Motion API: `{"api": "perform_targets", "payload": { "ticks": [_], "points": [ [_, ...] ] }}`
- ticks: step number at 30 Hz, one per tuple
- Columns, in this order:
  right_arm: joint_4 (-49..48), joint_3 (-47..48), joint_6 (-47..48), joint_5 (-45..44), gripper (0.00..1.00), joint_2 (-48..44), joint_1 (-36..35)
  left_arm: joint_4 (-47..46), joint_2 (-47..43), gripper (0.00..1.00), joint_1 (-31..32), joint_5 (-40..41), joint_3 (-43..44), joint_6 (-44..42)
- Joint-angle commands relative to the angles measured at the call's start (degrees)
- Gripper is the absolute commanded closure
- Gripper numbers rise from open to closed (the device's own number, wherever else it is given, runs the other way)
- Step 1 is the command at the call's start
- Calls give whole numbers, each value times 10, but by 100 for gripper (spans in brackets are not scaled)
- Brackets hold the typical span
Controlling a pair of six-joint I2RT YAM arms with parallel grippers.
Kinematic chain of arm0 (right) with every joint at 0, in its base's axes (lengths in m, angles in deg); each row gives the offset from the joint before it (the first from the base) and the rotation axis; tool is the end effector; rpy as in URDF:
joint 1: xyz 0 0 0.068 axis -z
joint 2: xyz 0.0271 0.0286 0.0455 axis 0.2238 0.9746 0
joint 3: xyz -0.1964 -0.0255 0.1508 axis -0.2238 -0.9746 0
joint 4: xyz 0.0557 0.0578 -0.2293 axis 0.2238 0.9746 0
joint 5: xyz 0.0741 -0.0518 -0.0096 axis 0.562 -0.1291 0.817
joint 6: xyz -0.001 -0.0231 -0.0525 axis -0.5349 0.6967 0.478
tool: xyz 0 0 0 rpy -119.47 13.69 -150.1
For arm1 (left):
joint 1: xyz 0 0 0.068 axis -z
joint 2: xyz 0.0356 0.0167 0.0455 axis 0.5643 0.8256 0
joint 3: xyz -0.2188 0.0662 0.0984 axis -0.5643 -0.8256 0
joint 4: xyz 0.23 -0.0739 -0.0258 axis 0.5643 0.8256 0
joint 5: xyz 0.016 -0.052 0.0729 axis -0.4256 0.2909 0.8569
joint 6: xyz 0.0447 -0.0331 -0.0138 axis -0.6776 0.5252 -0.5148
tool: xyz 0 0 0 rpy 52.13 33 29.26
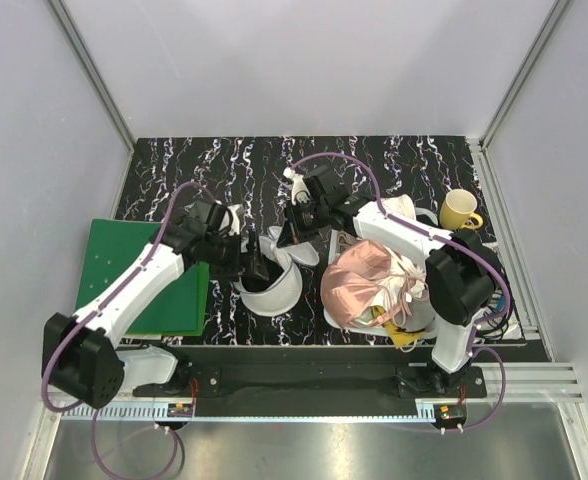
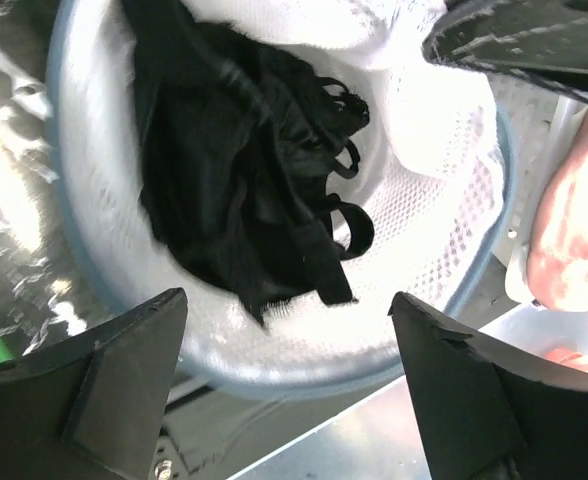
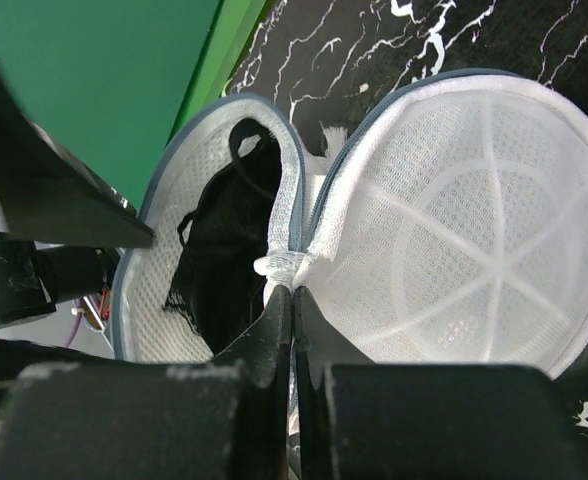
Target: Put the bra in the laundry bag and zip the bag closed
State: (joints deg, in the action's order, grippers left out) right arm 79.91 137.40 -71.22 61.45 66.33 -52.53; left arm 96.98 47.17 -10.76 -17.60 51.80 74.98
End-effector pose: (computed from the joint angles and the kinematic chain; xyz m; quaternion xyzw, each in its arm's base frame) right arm 0.2909 0.2650 0.2323 -0.2555 0.8621 0.3748 0.2258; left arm 0.2056 -0.1054 0.2350 0.0225 0.9541 -0.2593 0.1484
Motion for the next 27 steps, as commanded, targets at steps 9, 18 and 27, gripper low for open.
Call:
{"api": "perform_targets", "payload": {
  "ticks": [9, 18, 27],
  "points": [
    [-14, -5, 29, 10, 100, -31, 1, 60, -53, 34, -76, 116, 19, 7],
    [-14, -1, 27, 24, 100, -36, 0, -43, 36, 43, -86, 68, -16, -2],
    [35, 14, 41, -45, 100, -68, 1, 58, 19, 100, -94, 100, 108, -50]
  ]
}}
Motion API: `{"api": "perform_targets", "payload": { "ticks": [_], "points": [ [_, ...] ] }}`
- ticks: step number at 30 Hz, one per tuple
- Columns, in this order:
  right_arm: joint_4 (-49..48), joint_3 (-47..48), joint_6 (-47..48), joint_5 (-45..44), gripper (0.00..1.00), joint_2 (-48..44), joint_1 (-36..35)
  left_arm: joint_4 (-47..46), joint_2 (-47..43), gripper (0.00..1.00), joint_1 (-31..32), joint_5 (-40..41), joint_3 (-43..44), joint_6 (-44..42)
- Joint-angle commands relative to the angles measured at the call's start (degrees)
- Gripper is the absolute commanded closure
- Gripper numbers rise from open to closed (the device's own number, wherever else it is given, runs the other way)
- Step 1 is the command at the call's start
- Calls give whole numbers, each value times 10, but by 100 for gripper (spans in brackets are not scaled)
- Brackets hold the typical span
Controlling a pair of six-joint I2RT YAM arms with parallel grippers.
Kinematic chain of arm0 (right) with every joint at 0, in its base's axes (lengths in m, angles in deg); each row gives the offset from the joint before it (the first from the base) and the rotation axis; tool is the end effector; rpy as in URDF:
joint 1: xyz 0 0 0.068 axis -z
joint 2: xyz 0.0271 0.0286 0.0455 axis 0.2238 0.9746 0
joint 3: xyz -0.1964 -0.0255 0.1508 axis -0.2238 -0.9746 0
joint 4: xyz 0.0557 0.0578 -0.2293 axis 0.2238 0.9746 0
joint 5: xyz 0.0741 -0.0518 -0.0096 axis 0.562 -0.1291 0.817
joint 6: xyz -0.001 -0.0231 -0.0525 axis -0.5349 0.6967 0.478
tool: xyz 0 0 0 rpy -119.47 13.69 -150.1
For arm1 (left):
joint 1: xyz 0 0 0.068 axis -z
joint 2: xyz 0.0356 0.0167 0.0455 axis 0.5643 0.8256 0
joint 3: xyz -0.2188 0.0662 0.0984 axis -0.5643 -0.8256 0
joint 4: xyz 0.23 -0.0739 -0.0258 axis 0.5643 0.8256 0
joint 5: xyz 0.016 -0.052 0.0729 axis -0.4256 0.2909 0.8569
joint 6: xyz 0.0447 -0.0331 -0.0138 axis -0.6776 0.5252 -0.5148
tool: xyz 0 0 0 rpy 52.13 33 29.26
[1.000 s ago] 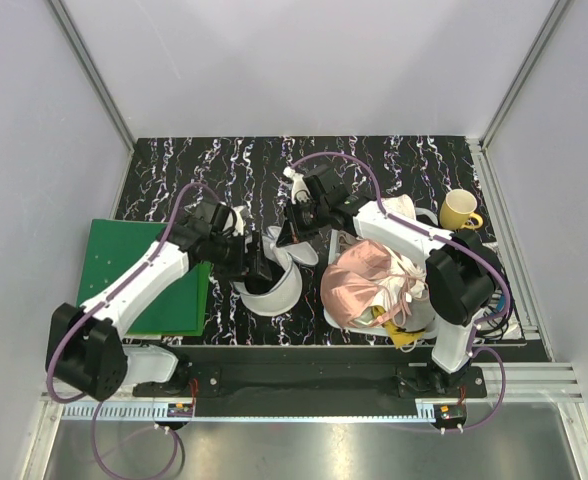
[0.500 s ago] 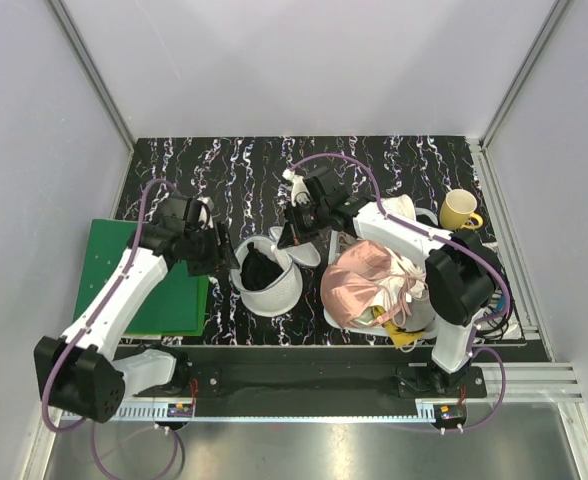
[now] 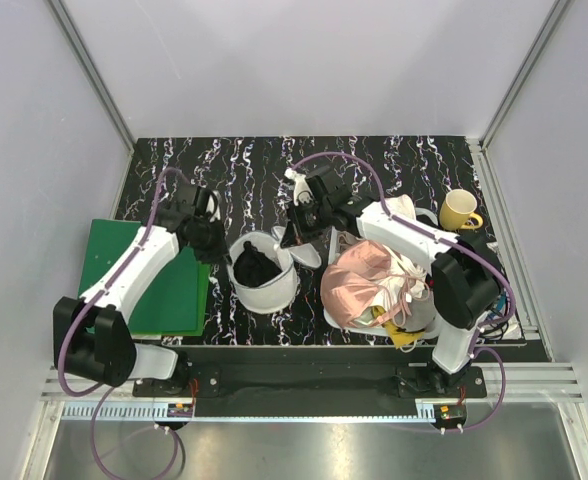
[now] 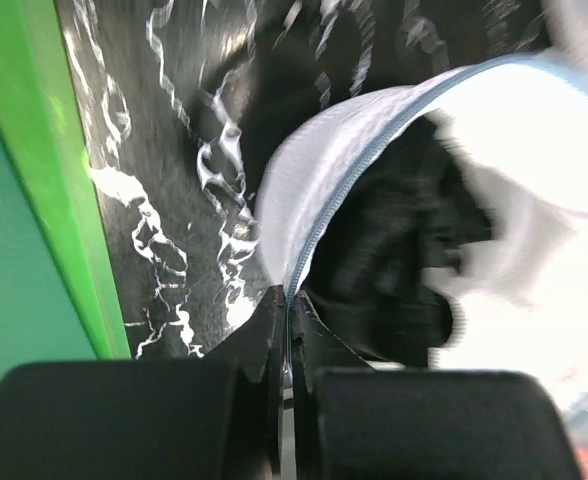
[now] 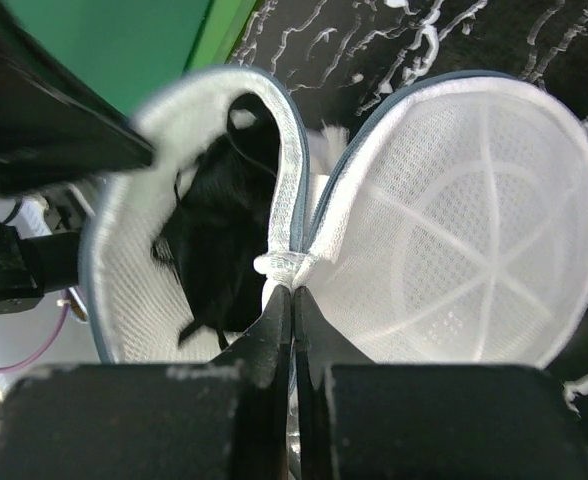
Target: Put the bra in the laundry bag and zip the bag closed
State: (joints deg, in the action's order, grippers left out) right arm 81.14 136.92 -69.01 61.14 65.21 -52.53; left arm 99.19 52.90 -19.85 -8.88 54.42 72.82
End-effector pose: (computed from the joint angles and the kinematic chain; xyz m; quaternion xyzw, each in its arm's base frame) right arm 0.2873 0.2617 0.2352 -0.2705 0.8599 0.3666 0.2301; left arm 0.2344 -0.0693 0.2227 -0.0601 0.9724 -0.1616 0.1569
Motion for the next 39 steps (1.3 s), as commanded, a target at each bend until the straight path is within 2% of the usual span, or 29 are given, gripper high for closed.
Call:
{"api": "perform_targets", "payload": {
  "ticks": [1, 6, 10, 12, 15, 16, 18, 19, 21, 22, 23, 25, 29, 30, 32, 35, 37, 39],
  "points": [
    [38, 23, 20, -47, 100, -63, 0, 46, -47, 100, -2, 14, 90, -26],
    [61, 52, 12, -83, 100, -69, -2, 46, -96, 100, 4, 47, 79, -1],
    [73, 86, -13, -75, 100, -13, -2, 11, -33, 100, -4, 59, 47, -20],
    [84, 118, -28, -67, 100, 22, -1, 12, -3, 100, -8, 51, 59, -29],
    [122, 166, -39, -44, 92, 64, -2, -11, 9, 100, -17, 70, 56, -25],
    [145, 177, -42, -34, 81, 74, -2, -14, 9, 100, -19, 74, 51, -24],
    [167, 211, -56, -17, 69, 95, -2, -14, 9, 100, -31, 78, 49, -26],
    [190, 220, -67, -14, 60, 98, -2, -13, 5, 100, -34, 80, 43, -25],
    [208, 236, -81, -25, 47, 92, -1, -13, -3, 100, -45, 87, 36, -22],
    [217, 237, -96, -32, 34, 76, 0, -12, -12, 100, -47, 91, 28, -19],
    [223, 237, -105, -43, 29, 69, 1, -11, -19, 100, -50, 95, 24, -14],
    [251, 244, -131, -89, 19, 58, 19, -10, -40, 100, -54, 101, 12, -1],
    [270, 274, -188, -113, 13, 71, 69, -11, -60, 100, -54, 97, 1, 10],
    [272, 285, -186, -113, 7, 82, 76, -11, -61, 100, -54, 88, 0, 12],
    [284, 331, -150, -111, 7, 134, 83, -15, -63, 100, -54, 73, -4, 16],
    [315, 373, -106, -147, 15, 201, 83, -19, -66, 100, -54, 73, -6, 19],
    [314, 370, -105, -165, 26, 226, 83, -18, -68, 100, -54, 72, -4, 15],
    [309, 362, -103, -177, 27, 238, 83, -19, -71, 100, -54, 71, -5, 16]
  ]
}}
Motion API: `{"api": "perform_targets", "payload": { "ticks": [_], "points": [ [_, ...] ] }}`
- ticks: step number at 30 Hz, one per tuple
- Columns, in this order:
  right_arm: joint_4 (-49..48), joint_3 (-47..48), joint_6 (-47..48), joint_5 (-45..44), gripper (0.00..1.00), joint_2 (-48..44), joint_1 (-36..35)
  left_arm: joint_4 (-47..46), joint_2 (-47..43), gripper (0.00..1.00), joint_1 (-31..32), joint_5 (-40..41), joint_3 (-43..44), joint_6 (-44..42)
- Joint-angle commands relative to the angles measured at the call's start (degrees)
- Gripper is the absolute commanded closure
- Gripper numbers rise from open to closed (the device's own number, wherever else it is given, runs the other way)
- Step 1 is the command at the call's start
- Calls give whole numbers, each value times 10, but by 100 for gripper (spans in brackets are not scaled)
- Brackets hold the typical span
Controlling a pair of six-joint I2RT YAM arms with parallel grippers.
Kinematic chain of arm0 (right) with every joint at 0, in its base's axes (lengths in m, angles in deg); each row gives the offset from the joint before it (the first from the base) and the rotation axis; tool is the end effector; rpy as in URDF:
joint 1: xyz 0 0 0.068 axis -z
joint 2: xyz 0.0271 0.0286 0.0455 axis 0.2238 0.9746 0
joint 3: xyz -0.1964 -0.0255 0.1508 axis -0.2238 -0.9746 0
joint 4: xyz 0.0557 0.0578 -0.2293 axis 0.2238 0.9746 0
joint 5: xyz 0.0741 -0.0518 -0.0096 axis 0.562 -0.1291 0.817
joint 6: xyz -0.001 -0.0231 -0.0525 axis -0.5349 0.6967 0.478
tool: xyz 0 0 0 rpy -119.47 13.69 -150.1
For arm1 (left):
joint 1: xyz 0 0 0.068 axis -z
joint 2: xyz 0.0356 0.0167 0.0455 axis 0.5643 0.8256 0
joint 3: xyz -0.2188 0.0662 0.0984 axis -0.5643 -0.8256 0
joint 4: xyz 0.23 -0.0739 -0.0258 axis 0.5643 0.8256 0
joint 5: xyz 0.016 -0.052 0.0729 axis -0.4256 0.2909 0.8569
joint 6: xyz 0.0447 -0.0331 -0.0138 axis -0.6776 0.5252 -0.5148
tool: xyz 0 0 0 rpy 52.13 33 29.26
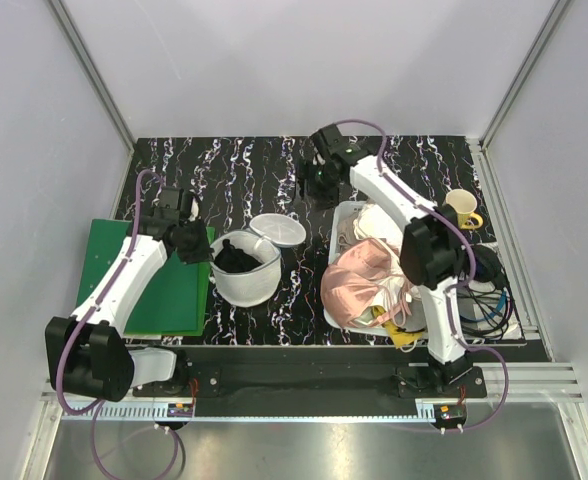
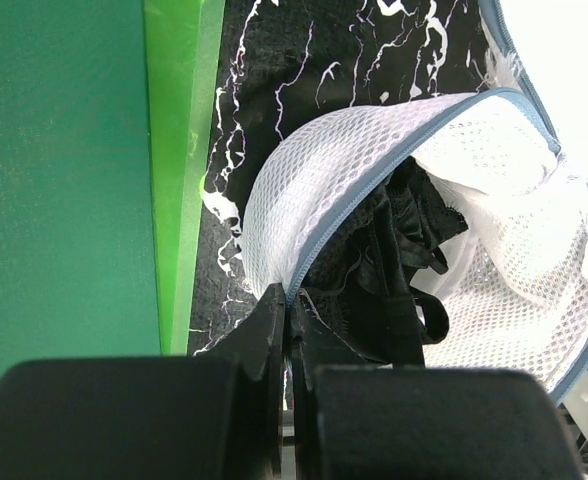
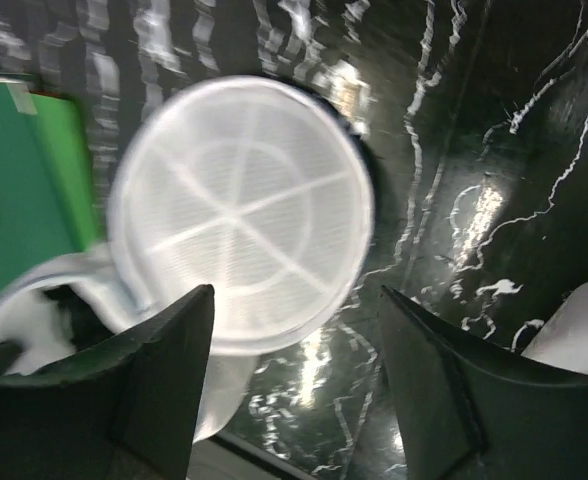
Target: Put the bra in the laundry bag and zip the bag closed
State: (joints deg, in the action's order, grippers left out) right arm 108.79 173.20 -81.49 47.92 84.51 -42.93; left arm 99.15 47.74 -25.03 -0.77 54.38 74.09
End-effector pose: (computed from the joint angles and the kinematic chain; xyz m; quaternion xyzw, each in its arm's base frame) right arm 0.3823 0.2320 0.2556 -0.0471 0.9470 0.2457 0.2014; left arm 0.2304 -0.0406 0.2416 -0.1267 0.9604 -0.1032 0.2258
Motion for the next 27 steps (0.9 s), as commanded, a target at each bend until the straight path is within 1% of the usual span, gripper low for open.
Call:
{"api": "perform_targets", "payload": {
  "ticks": [1, 2, 5, 10, 14, 18, 20, 21, 24, 25, 26, 27],
  "points": [
    [19, -5, 26, -49, 34, 54, -13, -19, -20, 100, -2, -10, -7, 5],
    [10, -11, 30, -56, 40, 60, -13, -18, -21, 100, -2, -11, -8, 5],
    [-12, -8, 56, -72, 48, 76, -14, -21, -20, 100, -2, -16, -14, 7],
    [-48, -23, 81, -55, 50, 95, -17, -31, -16, 100, -2, -34, -29, 12],
    [-83, -64, 71, -42, 50, 96, -25, -34, -16, 100, -2, -37, -32, 13],
    [-90, -63, 65, -35, 51, 111, -37, -33, -21, 100, -2, -40, -28, 12],
    [-96, -63, 57, -37, 56, 119, -42, -33, -20, 100, -2, -43, -27, 15],
    [-103, -65, 52, -39, 61, 121, -42, -34, -20, 100, -2, -44, -27, 14],
    [-124, -77, 36, -56, 67, 119, -42, -34, -22, 100, -2, -45, -31, 16],
    [-127, -79, 34, -60, 73, 119, -42, -33, -22, 100, -2, -46, -31, 16],
    [-130, -79, 35, -68, 75, 121, -41, -34, -24, 100, -2, -47, -32, 16],
    [-131, -76, 37, -72, 80, 123, -40, -34, -24, 100, -2, -47, -32, 17]
  ]
}}
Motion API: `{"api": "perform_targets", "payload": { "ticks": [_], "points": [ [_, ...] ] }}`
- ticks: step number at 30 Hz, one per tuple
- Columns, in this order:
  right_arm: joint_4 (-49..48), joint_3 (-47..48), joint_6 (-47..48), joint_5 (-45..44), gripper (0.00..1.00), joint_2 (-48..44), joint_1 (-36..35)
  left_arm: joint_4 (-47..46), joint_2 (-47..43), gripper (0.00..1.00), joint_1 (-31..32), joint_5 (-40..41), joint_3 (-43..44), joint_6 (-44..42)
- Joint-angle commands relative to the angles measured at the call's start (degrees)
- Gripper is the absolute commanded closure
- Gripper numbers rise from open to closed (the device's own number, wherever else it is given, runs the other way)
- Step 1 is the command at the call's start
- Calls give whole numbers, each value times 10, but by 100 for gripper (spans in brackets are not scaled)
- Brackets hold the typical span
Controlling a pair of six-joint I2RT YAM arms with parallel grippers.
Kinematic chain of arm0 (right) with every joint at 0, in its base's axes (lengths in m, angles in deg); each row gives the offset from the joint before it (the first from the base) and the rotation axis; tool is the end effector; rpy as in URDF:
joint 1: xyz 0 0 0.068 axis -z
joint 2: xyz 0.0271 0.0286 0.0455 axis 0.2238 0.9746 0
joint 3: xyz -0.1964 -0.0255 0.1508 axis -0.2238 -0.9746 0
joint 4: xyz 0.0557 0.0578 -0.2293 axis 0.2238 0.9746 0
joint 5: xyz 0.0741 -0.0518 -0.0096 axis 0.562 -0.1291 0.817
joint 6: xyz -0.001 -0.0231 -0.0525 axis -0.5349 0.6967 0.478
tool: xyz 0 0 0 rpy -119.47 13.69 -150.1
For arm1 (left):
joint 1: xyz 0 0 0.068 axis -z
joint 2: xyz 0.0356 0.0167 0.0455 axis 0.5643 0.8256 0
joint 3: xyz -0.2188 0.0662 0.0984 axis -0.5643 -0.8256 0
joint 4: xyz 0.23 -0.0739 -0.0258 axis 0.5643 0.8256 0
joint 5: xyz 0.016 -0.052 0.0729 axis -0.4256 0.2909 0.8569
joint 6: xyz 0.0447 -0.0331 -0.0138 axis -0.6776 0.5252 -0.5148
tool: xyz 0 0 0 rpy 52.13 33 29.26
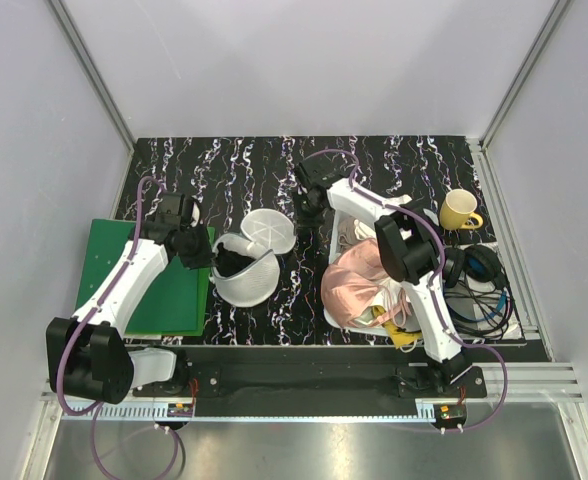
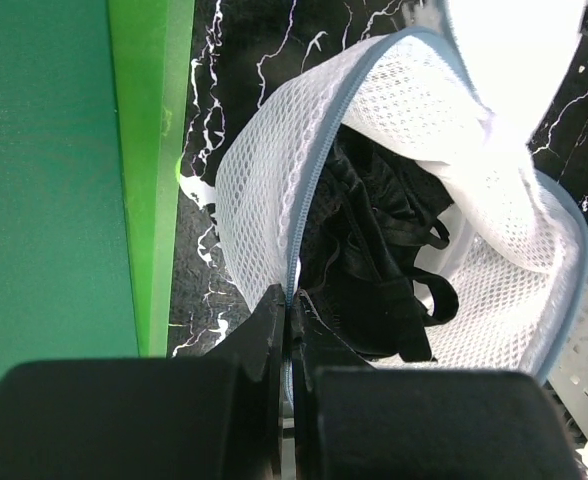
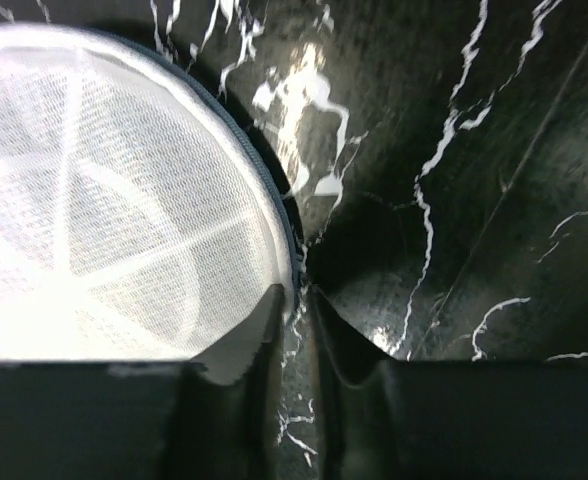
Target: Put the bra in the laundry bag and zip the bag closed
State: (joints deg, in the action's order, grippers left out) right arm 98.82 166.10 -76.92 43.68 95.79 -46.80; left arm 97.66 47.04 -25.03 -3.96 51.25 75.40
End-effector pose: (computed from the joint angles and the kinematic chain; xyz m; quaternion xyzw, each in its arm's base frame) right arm 0.3857 0.2671 0.1424 -0.1018 0.9652 0.1816 0.1584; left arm 0.2254 -0.0420 0.2301 -0.1315 0.9605 -0.1290 0.2084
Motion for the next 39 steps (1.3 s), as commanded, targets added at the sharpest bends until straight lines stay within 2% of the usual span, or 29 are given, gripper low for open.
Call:
{"api": "perform_targets", "payload": {
  "ticks": [1, 2, 5, 12, 15, 24, 29, 35, 39],
  "points": [
    [-32, -1, -5, -35, 94, 14, -1, -18, -17, 100, -2, -17, 0, 4],
    [-32, 2, -3, -47, 100, 14, -1, -19, -18, 100, -2, -17, 0, 4],
    [-32, 1, 15, -79, 100, -3, -1, -18, -15, 100, -2, -16, 4, 1],
    [2, 1, 63, -144, 100, -135, -9, -18, 9, 100, 0, -10, 22, -4],
    [24, 7, 98, -181, 100, -179, -34, -19, 27, 100, 5, -6, 41, -3],
    [20, -57, 196, -298, 100, -285, -123, -19, 86, 100, 29, -19, 115, 5],
    [1, -75, 205, -290, 100, -320, -168, -33, 101, 100, 37, -36, 128, 13],
    [12, -70, 174, -273, 100, -334, -260, -78, 106, 100, 41, -60, 117, 9],
    [19, -79, 141, -184, 98, -347, -302, -143, 95, 100, 41, -90, 92, -16]
  ]
}}
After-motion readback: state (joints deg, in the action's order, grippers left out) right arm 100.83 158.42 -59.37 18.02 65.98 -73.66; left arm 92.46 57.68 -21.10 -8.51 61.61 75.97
